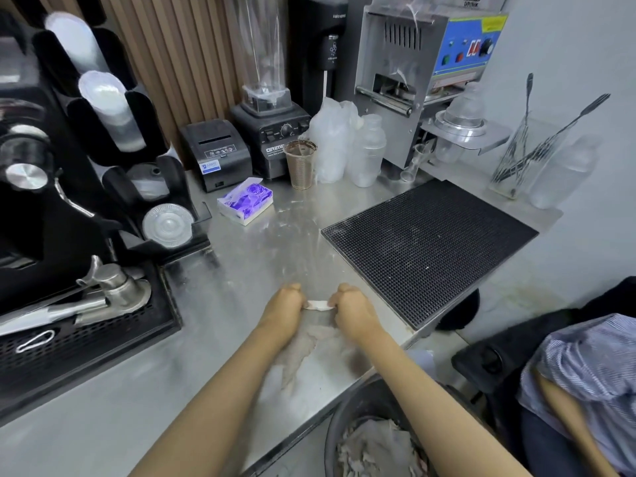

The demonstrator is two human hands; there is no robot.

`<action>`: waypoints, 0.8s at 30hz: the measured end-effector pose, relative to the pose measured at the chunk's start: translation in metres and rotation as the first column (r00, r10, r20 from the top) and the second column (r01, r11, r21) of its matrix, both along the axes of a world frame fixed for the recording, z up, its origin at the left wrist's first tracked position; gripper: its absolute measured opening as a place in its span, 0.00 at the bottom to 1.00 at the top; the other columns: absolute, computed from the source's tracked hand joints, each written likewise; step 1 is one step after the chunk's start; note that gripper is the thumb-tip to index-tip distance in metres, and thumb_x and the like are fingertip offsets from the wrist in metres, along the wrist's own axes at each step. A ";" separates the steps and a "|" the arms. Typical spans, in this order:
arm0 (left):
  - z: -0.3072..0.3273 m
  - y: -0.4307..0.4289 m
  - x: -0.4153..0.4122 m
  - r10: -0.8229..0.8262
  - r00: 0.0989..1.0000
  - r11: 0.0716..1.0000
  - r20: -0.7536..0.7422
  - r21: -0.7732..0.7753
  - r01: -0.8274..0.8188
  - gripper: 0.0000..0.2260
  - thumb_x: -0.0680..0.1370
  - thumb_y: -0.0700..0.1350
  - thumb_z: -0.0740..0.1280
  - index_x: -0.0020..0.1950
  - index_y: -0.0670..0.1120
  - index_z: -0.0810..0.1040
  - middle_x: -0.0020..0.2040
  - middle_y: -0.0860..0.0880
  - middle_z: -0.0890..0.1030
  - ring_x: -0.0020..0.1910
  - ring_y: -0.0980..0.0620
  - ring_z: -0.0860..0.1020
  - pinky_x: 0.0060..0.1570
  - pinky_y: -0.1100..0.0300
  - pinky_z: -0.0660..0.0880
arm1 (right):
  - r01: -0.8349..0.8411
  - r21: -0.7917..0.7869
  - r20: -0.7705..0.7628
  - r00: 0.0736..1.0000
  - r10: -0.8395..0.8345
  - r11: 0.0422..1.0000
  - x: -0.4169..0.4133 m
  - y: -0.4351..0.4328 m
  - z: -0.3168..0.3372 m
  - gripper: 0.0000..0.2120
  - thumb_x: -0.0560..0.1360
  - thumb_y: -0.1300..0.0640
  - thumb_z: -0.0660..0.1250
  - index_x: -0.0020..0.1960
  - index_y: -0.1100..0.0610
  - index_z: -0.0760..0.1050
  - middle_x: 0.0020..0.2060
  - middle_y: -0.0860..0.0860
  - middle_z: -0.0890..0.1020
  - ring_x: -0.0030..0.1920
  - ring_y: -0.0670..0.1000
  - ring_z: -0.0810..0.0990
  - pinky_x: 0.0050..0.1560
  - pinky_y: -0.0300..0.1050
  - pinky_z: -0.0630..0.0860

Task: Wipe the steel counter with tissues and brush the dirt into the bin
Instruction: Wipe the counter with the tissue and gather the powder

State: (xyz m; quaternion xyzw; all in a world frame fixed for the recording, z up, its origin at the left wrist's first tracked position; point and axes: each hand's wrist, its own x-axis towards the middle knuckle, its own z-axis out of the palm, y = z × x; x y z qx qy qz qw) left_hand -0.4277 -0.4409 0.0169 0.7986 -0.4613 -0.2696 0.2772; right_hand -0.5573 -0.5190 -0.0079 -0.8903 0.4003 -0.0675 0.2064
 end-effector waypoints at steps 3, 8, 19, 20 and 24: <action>-0.006 0.008 -0.007 -0.059 0.992 0.998 0.113 0.020 0.058 0.14 0.70 0.34 0.62 0.30 0.47 0.61 0.40 0.35 0.72 0.41 0.39 0.72 0.38 0.54 0.63 | 0.033 -0.022 -0.008 0.999 -0.033 0.999 -0.009 0.018 -0.004 0.12 0.74 0.67 0.58 0.53 0.63 0.78 0.38 0.50 0.72 0.42 0.54 0.73 0.40 0.42 0.67; 0.001 0.024 0.018 -0.205 0.957 0.979 0.205 0.033 0.203 0.13 0.70 0.29 0.61 0.47 0.37 0.82 0.51 0.38 0.79 0.50 0.40 0.78 0.52 0.54 0.72 | -0.024 -0.068 0.029 0.999 0.026 0.997 -0.014 0.028 0.017 0.15 0.73 0.70 0.59 0.52 0.62 0.81 0.46 0.54 0.77 0.46 0.54 0.77 0.42 0.37 0.68; -0.021 0.070 0.037 0.035 0.964 0.997 0.264 0.050 -0.050 0.06 0.73 0.35 0.62 0.44 0.40 0.78 0.45 0.42 0.76 0.44 0.42 0.77 0.40 0.57 0.69 | -0.287 0.076 -0.105 0.950 0.294 0.955 0.053 0.030 0.030 0.13 0.71 0.69 0.64 0.53 0.63 0.80 0.53 0.60 0.80 0.54 0.57 0.78 0.54 0.44 0.71; -0.025 0.076 0.033 0.044 0.967 0.997 0.249 0.044 -0.057 0.04 0.74 0.36 0.63 0.41 0.42 0.76 0.44 0.42 0.75 0.43 0.43 0.77 0.38 0.57 0.69 | -0.305 0.080 -0.092 0.946 0.312 0.949 0.049 0.035 0.026 0.13 0.71 0.71 0.63 0.53 0.64 0.80 0.53 0.61 0.80 0.54 0.58 0.78 0.52 0.42 0.69; -0.030 0.102 0.012 0.084 0.984 0.996 0.160 0.005 -0.085 0.07 0.74 0.35 0.63 0.37 0.41 0.70 0.40 0.43 0.71 0.41 0.43 0.74 0.41 0.52 0.70 | -0.289 0.058 -0.020 0.957 0.291 0.955 0.030 0.053 0.006 0.06 0.71 0.69 0.66 0.42 0.68 0.81 0.39 0.62 0.79 0.42 0.56 0.78 0.38 0.30 0.62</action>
